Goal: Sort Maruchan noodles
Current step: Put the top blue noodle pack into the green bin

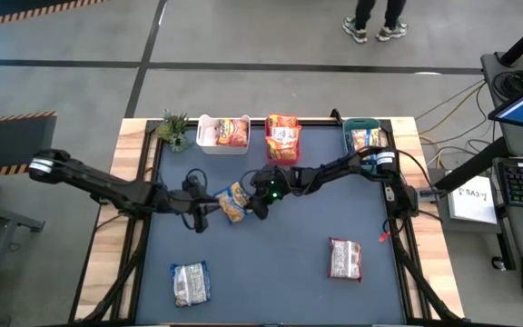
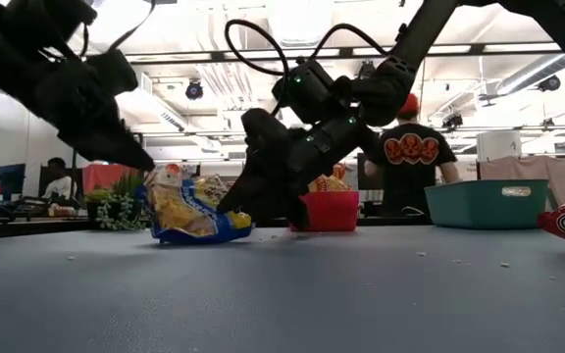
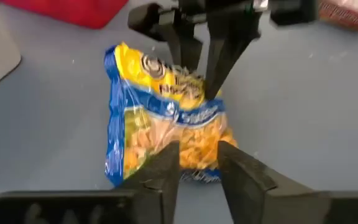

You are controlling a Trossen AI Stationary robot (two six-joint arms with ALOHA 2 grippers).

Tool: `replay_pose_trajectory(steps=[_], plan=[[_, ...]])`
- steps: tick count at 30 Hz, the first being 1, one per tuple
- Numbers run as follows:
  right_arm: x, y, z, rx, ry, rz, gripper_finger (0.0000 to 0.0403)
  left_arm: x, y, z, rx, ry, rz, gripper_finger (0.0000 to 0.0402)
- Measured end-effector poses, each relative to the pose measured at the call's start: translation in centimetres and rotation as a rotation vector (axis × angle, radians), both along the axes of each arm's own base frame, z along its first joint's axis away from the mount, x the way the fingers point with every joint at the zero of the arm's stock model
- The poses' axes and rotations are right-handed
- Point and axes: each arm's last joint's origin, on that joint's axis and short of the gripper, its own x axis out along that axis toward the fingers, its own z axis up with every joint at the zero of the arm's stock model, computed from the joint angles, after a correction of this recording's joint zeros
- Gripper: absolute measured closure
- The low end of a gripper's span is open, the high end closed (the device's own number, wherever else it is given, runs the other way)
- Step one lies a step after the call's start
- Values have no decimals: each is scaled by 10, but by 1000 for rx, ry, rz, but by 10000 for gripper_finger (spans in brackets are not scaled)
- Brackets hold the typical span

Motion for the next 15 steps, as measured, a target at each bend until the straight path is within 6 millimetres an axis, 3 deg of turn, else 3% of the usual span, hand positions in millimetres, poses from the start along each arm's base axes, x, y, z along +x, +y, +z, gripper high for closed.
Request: replay_pose_trajectory(steps=[5, 15], plan=[[1, 6, 0, -79, -10, 23, 276, -3, 1, 5, -9, -32, 12, 247], [2, 15, 1, -171, -17, 37, 276, 2, 8, 1, 123, -51, 227, 150]])
